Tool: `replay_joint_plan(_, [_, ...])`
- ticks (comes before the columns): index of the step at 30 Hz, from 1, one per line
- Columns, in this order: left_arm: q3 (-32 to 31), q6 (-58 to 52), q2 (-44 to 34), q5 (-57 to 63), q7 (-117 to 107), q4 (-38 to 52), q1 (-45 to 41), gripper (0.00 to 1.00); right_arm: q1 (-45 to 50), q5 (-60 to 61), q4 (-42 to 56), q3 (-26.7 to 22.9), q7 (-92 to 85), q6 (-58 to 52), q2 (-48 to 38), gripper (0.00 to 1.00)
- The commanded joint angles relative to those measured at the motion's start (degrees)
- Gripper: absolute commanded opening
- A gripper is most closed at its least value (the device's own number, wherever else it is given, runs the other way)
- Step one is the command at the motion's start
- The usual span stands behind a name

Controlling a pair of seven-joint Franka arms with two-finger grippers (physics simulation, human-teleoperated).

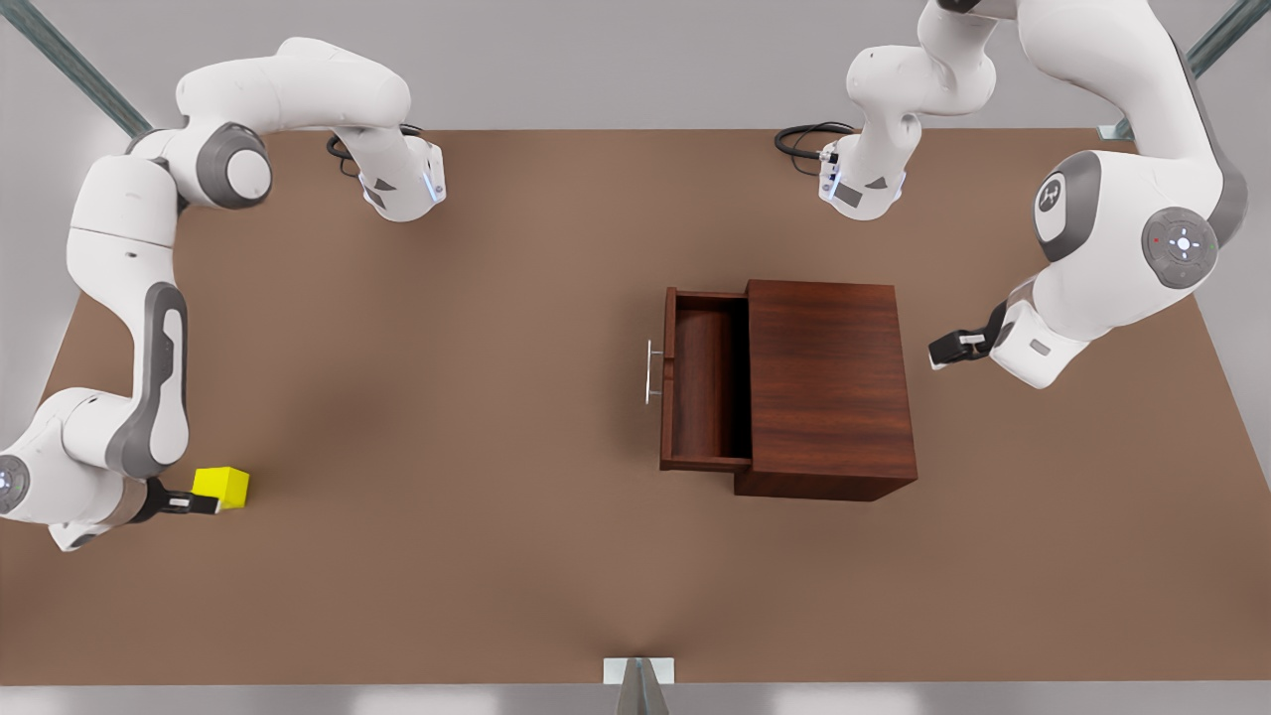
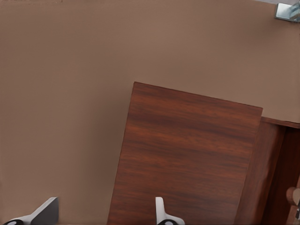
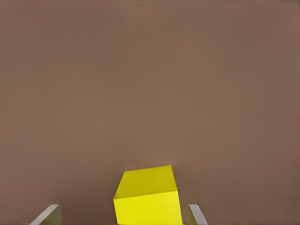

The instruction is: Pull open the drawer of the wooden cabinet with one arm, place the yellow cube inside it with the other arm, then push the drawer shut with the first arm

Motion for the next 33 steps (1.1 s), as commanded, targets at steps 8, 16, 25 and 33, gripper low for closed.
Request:
replay_joint_plan(8, [0.0, 0.1, -0.1, 0.0, 9.6, -0.1, 0.0, 1.0, -0.6, -7.2, -0.9, 0.7, -6.2, 2.9, 1.8, 1.0])
replay_joint_plan(16, [0.0, 0.1, -0.1, 0.0, 9.6, -0.2, -0.1, 1.0, -1.6, -6.0, -3.8, 1.9, -5.5, 5.6, 2.1, 1.0])
replay_joint_plan(25, [-0.1, 0.1, -0.1, 0.2, 9.6, -0.2, -0.1, 1.0, -3.2, -6.4, -8.0, 2.2, -5.6, 9.4, 2.1, 1.0])
replay_joint_plan(33, [-0.1, 0.1, -0.1, 0.2, 9.5, -0.3, -0.1, 1.0, -3.4, -6.3, -8.8, 2.2, -4.8, 11.7, 2.5, 0.91])
